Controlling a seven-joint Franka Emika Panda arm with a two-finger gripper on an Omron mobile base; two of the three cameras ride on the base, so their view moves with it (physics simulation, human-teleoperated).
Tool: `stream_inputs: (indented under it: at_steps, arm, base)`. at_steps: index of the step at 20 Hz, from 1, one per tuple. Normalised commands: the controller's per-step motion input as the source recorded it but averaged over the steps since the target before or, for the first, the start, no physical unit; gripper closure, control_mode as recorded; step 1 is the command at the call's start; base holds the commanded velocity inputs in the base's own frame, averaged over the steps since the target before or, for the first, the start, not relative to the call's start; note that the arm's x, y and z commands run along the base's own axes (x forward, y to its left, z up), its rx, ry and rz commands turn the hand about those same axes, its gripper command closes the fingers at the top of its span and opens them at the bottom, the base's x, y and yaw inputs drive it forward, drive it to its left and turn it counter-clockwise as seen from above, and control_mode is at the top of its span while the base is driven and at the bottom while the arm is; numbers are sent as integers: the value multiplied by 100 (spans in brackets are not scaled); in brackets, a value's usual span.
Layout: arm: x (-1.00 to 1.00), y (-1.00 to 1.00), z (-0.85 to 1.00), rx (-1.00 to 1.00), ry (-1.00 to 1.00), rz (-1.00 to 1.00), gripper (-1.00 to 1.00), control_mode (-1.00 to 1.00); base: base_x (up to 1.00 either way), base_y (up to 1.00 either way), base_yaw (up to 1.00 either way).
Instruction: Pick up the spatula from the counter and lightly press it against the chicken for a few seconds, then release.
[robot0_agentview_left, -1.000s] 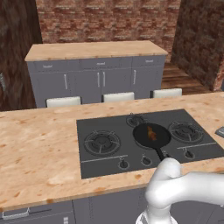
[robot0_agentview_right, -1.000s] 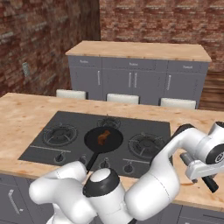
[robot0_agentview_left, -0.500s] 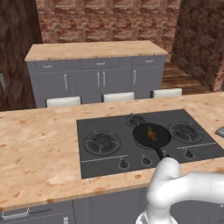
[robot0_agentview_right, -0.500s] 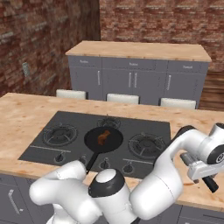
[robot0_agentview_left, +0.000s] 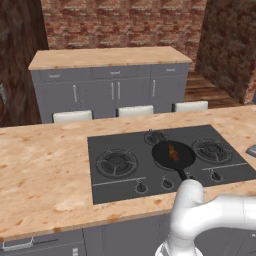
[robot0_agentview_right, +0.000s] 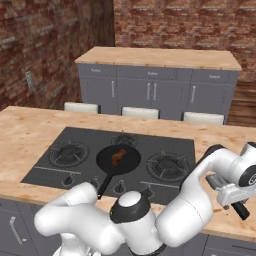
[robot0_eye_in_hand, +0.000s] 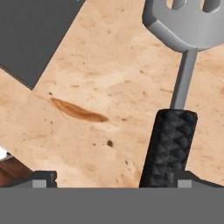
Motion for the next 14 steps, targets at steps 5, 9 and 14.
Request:
stream_inputs:
  at_steps: [5, 9, 14]
  arm:
    - [14, -19, -12, 2, 2, 3, -100, -100]
    - [14, -19, -16, 3, 2, 4, -100, -100]
    - [17, -16, -20, 2, 4, 3, -100, -100]
  base:
    - [0, 0, 0]
    - [0, 0, 0]
    - [0, 0, 0]
